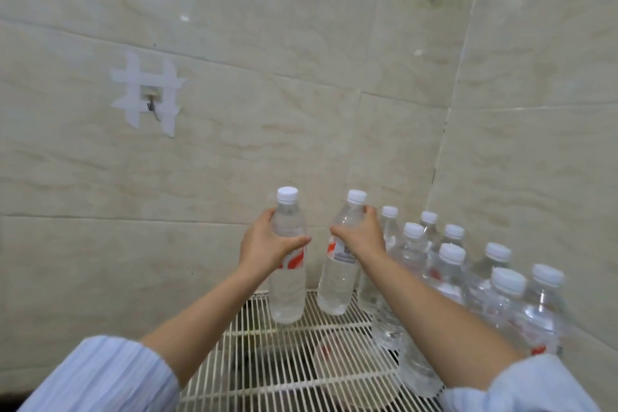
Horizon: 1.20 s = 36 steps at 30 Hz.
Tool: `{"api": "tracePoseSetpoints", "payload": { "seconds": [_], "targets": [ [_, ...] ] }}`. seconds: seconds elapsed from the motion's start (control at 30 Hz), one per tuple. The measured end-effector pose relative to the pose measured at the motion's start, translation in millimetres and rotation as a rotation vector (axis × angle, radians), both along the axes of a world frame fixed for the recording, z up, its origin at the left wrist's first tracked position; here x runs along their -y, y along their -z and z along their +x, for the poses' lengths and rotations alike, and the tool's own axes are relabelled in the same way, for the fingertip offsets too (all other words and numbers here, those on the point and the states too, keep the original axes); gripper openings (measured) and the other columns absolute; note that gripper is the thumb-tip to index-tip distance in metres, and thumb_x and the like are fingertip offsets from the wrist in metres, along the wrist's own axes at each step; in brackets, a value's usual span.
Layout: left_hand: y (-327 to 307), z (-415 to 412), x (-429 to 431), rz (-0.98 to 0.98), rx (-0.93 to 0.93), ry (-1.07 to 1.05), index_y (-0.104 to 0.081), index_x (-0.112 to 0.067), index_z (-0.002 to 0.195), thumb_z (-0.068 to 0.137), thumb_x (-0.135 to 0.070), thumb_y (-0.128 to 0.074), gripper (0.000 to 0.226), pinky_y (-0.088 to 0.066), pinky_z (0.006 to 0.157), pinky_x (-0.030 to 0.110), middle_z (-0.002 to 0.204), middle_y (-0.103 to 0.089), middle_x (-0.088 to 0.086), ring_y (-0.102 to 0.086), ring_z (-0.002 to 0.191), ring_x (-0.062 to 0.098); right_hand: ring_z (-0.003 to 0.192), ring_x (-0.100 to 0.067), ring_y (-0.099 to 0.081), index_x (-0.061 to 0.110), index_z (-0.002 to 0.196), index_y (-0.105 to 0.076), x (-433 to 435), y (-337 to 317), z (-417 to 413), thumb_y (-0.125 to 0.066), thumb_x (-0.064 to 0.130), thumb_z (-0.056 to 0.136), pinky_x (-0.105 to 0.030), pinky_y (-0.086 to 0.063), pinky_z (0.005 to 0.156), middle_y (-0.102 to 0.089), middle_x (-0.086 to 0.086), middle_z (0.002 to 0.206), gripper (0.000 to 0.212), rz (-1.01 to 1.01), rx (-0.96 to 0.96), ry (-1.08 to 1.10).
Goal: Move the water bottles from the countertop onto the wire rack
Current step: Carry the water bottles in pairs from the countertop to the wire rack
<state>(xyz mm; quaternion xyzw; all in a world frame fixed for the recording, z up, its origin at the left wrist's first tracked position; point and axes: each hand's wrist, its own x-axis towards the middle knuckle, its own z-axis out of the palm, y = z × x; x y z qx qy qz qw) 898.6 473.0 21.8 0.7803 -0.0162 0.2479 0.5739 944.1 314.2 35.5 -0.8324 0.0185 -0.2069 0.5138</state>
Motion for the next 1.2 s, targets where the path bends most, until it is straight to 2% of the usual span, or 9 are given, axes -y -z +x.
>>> {"api": "tracePoseSetpoints", "payload": {
  "seconds": [0.27, 0.43, 0.53, 0.7, 0.77, 0.87, 0.97, 1.1, 1.2],
  "targets": [
    [24.2, 42.8, 7.6, 0.040, -0.044, 0.017, -0.050, -0.018, 0.123, 0.061, -0.028, -0.082, 0.071, -0.051, 0.086, 0.036, 0.115, -0.064, 0.005, -0.062, 0.102, 0.025, 0.105, -0.027, -0.058, 0.027, 0.128, -0.033, 16.3, 21.8, 36.0, -0.071, 0.028, 0.069, -0.038, -0.046, 0.091, -0.055, 0.003, 0.105, 0.071, -0.049, -0.047, 0.027],
    [25.4, 70.6, 14.5, 0.056, -0.070, 0.043, -0.051, -0.014, 0.122, 0.063, -0.026, -0.081, 0.067, -0.048, 0.087, 0.034, 0.118, -0.064, 0.008, -0.060, 0.106, 0.026, 0.108, -0.028, -0.056, 0.016, 0.123, -0.039, 24.8, 21.8, 51.9, -0.072, 0.016, 0.068, -0.043, -0.044, 0.097, -0.056, -0.003, 0.108, 0.064, -0.054, -0.080, -0.005],
    [25.4, 83.8, 20.4, 0.084, -0.081, 0.081, -0.051, -0.017, 0.122, 0.065, -0.027, -0.080, 0.065, -0.045, 0.086, 0.032, 0.117, -0.063, 0.005, -0.060, 0.108, 0.025, 0.110, -0.029, -0.055, 0.015, 0.126, -0.037, 24.9, 23.5, 59.2, -0.071, 0.020, 0.068, -0.046, -0.043, 0.099, -0.056, -0.009, 0.119, 0.067, -0.049, -0.115, 0.008],
    [26.0, 94.2, 24.9, 0.175, -0.073, 0.157, -0.047, -0.016, 0.126, 0.067, -0.023, -0.078, 0.067, -0.044, 0.090, 0.032, 0.112, -0.061, 0.003, -0.058, 0.109, 0.023, 0.114, -0.035, -0.052, 0.014, 0.128, -0.032, 21.0, 28.3, 67.3, -0.069, 0.033, 0.058, -0.049, -0.043, 0.098, -0.051, -0.016, 0.123, 0.081, -0.105, -0.151, 0.042],
    [30.5, 94.4, 21.6, 0.143, -0.070, 0.186, -0.047, -0.017, 0.125, 0.067, -0.021, -0.078, 0.066, -0.045, 0.091, 0.032, 0.106, -0.057, -0.002, -0.058, 0.106, 0.021, 0.116, -0.034, -0.050, 0.014, 0.130, -0.030, 18.5, 30.1, 64.9, -0.069, 0.036, 0.056, -0.049, -0.042, 0.099, -0.049, -0.015, 0.126, 0.086, -0.121, -0.138, 0.048],
    [38.2, 91.4, 14.2, 0.068, -0.060, 0.225, -0.045, -0.016, 0.127, 0.069, -0.016, -0.077, 0.066, -0.045, 0.088, 0.030, 0.110, -0.057, 0.000, -0.057, 0.102, 0.018, 0.118, -0.034, -0.047, 0.016, 0.134, -0.027, 16.6, 32.0, 58.4, -0.071, 0.031, 0.066, -0.049, -0.040, 0.101, -0.045, -0.014, 0.129, 0.082, -0.145, -0.126, 0.047],
    [40.1, 83.6, 9.8, 0.029, -0.061, 0.244, -0.041, -0.015, 0.131, 0.071, -0.015, -0.076, 0.069, -0.044, 0.089, 0.030, 0.113, -0.055, 0.001, -0.054, 0.103, 0.016, 0.119, -0.037, -0.044, 0.016, 0.138, -0.019, 15.3, 33.2, 48.6, -0.068, 0.028, 0.071, -0.049, -0.039, 0.101, -0.042, -0.017, 0.132, 0.084, -0.192, -0.119, 0.068],
    [38.3, 76.9, 11.1, 0.034, -0.088, 0.243, -0.036, -0.014, 0.133, 0.074, -0.015, -0.073, 0.069, -0.045, 0.092, 0.034, 0.112, -0.053, 0.001, -0.055, 0.105, 0.020, 0.126, -0.041, -0.036, 0.015, 0.144, 0.004, 15.6, 36.3, 31.3, -0.065, 0.026, 0.078, -0.046, -0.037, 0.103, -0.030, -0.024, 0.139, 0.097, -0.341, -0.140, 0.085],
    [36.2, 74.8, 18.4, 0.020, -0.155, 0.203, -0.036, -0.011, 0.130, 0.075, -0.020, -0.072, 0.066, -0.044, 0.092, 0.036, 0.109, -0.051, 0.001, -0.053, 0.101, 0.021, 0.124, -0.041, -0.038, 0.015, 0.144, 0.004, 19.8, 37.4, 17.7, -0.064, 0.021, 0.080, -0.043, -0.039, 0.099, -0.033, -0.025, 0.136, 0.093, -0.326, -0.176, 0.048]
  ]
}}
